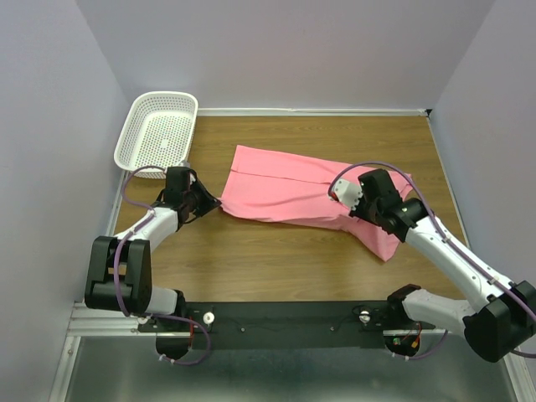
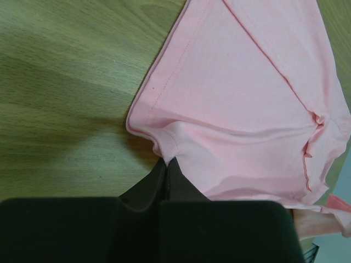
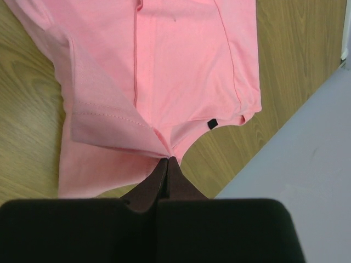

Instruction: Fold and stack the t-shirts

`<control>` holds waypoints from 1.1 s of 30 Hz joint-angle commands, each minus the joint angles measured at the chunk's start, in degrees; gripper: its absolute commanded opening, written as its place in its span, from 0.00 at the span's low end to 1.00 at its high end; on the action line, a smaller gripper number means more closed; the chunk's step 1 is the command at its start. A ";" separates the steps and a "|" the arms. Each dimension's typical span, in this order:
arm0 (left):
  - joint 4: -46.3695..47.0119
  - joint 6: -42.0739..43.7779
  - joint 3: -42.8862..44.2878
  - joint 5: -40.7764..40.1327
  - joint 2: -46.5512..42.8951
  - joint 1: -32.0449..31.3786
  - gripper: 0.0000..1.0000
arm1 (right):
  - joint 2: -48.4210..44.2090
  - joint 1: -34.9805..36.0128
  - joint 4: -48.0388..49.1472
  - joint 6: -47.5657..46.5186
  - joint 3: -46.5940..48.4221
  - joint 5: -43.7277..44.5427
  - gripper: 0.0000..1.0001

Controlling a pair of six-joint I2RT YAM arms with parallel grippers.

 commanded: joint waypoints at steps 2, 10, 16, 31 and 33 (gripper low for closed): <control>1.19 1.26 1.49 -0.90 0.30 0.44 0.00 | -1.24 -1.58 1.54 -1.30 -1.22 -2.24 0.01; 1.28 1.70 2.72 -0.02 1.27 0.44 0.00 | -0.71 -4.13 1.97 -2.00 -1.04 -3.82 0.01; 1.28 2.75 5.88 1.47 4.69 0.44 0.00 | 0.25 -5.18 2.85 -2.27 -0.52 -4.61 0.01; 1.28 5.65 12.21 3.67 12.60 0.35 0.00 | 1.49 -8.26 4.61 -3.06 0.01 -5.58 0.01; 1.02 5.83 12.82 3.41 13.48 0.36 0.00 | 1.57 -8.61 4.70 -2.97 -0.08 -5.67 0.01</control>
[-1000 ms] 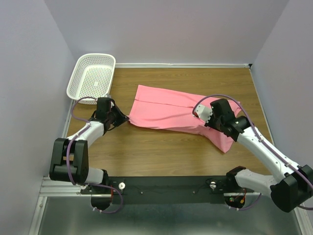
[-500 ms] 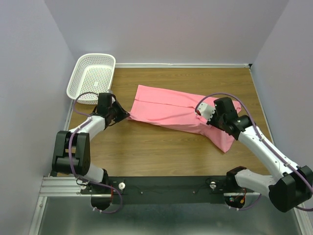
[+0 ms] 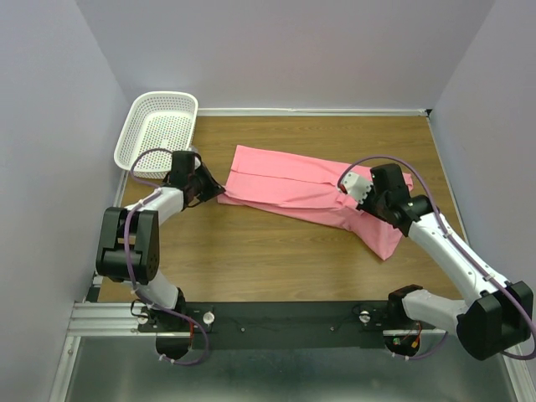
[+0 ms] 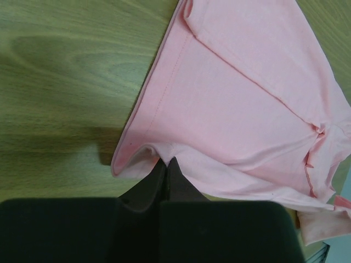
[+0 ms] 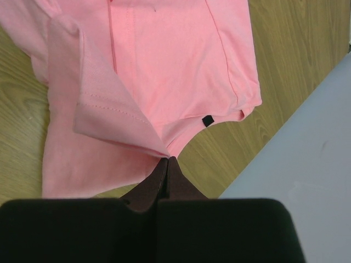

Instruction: Fold and stack the t-shirts

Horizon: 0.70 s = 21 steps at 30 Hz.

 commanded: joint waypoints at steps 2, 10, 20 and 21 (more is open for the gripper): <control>0.16 1.87 2.73 0.63 2.17 0.31 0.00 | 0.55 -0.87 1.86 -0.43 0.25 -1.78 0.01; -0.10 2.40 4.75 0.72 4.10 0.31 0.00 | 0.81 -1.40 2.65 -0.61 -0.10 -2.04 0.01; -1.77 4.51 8.09 1.86 6.65 -0.30 0.00 | 0.46 -2.46 2.83 -0.78 -0.72 -1.95 0.01; -1.95 4.60 8.35 1.95 6.91 -0.30 0.00 | 0.37 -2.63 3.00 -0.70 -0.63 -2.13 0.01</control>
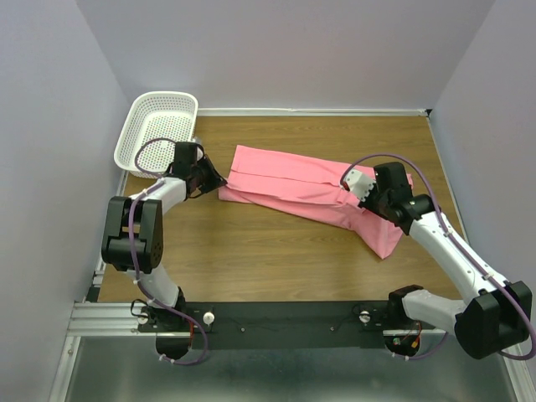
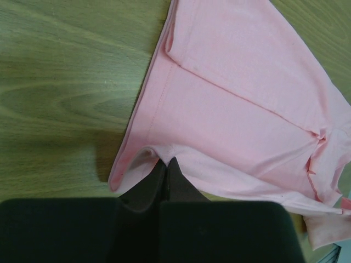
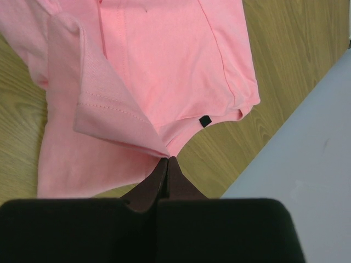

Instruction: Fold and stack the t-shirts

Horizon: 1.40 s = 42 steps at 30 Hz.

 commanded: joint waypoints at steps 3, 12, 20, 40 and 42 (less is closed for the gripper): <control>-1.27 2.15 2.15 1.07 2.30 -0.41 0.00 | 0.35 -0.69 1.80 -0.72 -0.72 -1.17 0.01; -1.89 3.03 3.47 1.07 3.19 -0.77 0.00 | 0.88 -1.13 2.15 -0.72 -0.80 -1.61 0.00; -1.63 3.65 -1.44 1.42 -4.27 -1.56 0.00 | -6.40 -1.13 -2.22 -4.40 -0.90 -13.17 0.01; 1.45 5.14 -14.19 3.89 -17.20 -1.65 0.00 | 5.89 15.49 -17.98 -5.06 3.23 -37.92 0.30; 1.45 5.23 -15.33 3.62 -19.30 -1.56 0.00 | 5.10 10.34 -14.83 -0.57 5.59 -34.13 0.48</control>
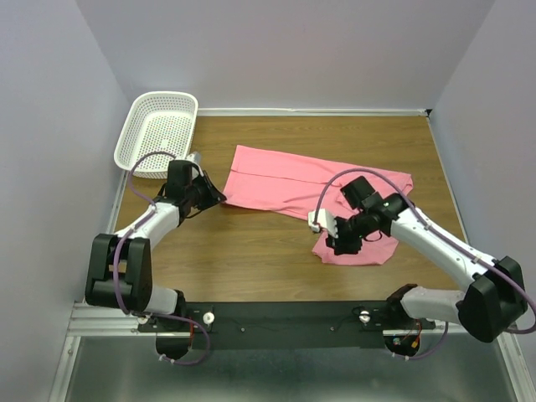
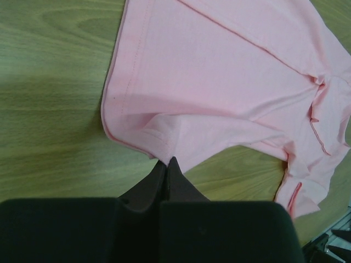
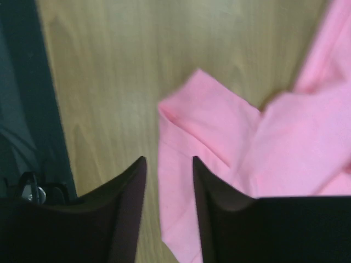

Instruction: Fold and stack the t-shirts

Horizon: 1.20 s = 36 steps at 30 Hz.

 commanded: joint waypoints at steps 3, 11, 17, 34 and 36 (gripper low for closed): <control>1.19 1.47 -2.79 0.71 -8.12 -0.27 0.17 | 0.96 -23.16 3.51 9.69 9.33 -4.05 0.58; 0.58 5.15 -5.96 -5.34 -27.46 -0.18 0.59 | 20.90 -50.23 20.11 29.89 16.45 -2.06 0.63; -3.03 10.60 -5.26 -12.82 -43.63 -0.18 0.79 | 36.46 -55.87 23.46 39.66 26.99 -1.98 0.66; -3.21 15.01 -3.41 -6.67 -43.30 0.00 0.78 | 53.09 -56.22 25.40 46.09 38.09 3.83 0.60; -3.03 15.01 -3.41 -6.50 -43.22 0.08 0.78 | 53.44 -56.13 25.05 45.39 37.39 2.77 0.54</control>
